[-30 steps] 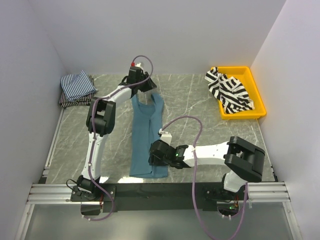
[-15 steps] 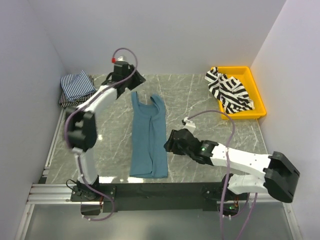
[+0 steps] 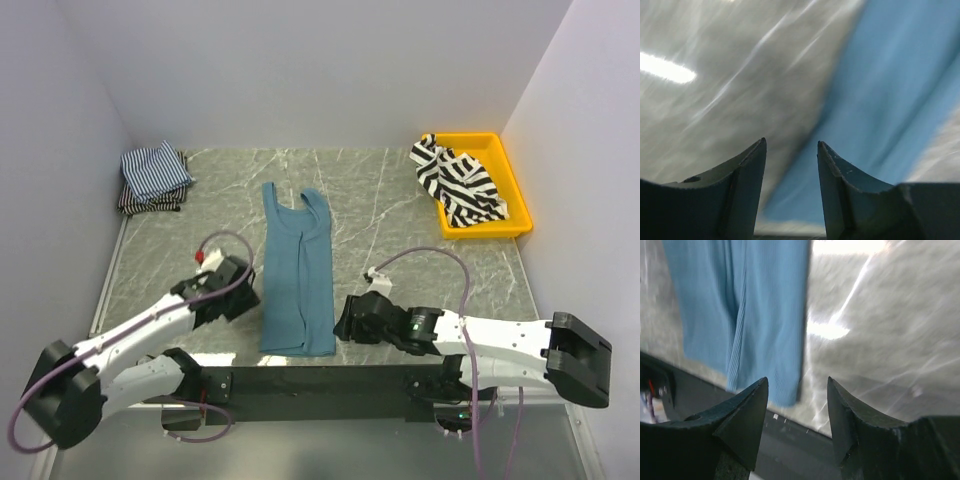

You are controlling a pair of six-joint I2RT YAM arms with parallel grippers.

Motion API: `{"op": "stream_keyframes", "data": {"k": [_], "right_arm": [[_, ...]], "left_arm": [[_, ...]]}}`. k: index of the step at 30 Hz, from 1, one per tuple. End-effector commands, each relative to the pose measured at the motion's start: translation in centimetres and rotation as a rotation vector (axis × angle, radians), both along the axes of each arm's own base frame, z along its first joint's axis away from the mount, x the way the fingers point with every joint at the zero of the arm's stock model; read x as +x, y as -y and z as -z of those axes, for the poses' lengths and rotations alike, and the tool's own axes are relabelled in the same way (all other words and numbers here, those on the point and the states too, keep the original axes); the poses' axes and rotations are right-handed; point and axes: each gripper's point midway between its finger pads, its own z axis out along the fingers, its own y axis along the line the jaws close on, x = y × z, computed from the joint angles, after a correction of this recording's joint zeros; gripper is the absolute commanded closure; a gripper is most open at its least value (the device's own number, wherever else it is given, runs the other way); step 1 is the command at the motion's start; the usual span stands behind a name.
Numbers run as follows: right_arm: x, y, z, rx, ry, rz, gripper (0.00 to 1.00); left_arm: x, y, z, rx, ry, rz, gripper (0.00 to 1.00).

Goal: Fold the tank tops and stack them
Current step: Fold the tank top

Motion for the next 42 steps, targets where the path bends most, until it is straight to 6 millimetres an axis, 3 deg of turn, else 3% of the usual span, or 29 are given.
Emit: {"op": "stream_keyframes", "data": {"k": [1, 6, 10, 16, 20, 28, 35, 42], "right_arm": [[-1.7, -0.3, 0.7, 0.019, -0.05, -0.004, 0.43], [-3.4, -0.6, 1.6, 0.058, -0.104, -0.033, 0.43], [-4.4, -1.4, 2.1, 0.052, -0.134, -0.053, 0.43], [-5.7, -2.7, 3.1, 0.064, -0.184, -0.079, 0.43], [-6.4, -2.5, 4.2, 0.042, -0.214, -0.077, 0.43], [-7.0, -1.7, 5.4, 0.02, -0.241, -0.057, 0.43], [-6.9, -0.9, 5.7, 0.014, -0.246, -0.015, 0.43], [-6.9, -0.2, 6.4, -0.017, -0.255, 0.013, 0.44]], "left_arm": [[-3.3, -0.5, 0.1, -0.047, -0.042, -0.012, 0.49], [-7.2, -0.9, 1.9, -0.048, -0.167, 0.027, 0.48], [-8.9, -0.5, 2.9, -0.085, -0.223, 0.04, 0.49], [-9.2, 0.3, 3.9, -0.077, -0.248, 0.104, 0.48], [-9.9, 0.6, 4.9, -0.086, -0.271, 0.127, 0.47], [-10.2, 1.8, 4.1, -0.16, -0.23, 0.185, 0.44], [-10.8, 2.5, 5.1, -0.178, -0.236, 0.239, 0.45], [-11.4, 1.2, 6.3, -0.106, -0.273, 0.208, 0.48]]}}
